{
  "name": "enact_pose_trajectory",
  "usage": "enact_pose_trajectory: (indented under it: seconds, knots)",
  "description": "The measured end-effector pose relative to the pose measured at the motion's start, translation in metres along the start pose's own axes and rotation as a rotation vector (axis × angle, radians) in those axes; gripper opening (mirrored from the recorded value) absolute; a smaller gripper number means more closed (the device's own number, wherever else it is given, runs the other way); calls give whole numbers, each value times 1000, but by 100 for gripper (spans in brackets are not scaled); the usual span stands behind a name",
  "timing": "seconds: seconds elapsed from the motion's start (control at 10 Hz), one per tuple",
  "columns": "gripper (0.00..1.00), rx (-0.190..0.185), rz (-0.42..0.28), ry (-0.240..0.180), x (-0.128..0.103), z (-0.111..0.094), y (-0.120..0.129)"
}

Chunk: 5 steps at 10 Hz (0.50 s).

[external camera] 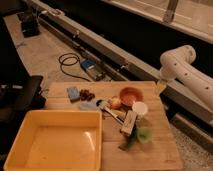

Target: Place grapes in table surface

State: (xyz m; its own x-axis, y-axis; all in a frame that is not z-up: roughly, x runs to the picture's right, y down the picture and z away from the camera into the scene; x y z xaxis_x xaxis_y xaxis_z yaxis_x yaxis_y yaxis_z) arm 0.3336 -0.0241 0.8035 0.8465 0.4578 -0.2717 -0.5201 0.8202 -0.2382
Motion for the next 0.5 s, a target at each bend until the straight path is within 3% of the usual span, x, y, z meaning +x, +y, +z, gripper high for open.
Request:
enact_pose_trajectory:
  seconds: [0.5]
  knots:
    - [80, 1, 2, 0, 1, 0, 0]
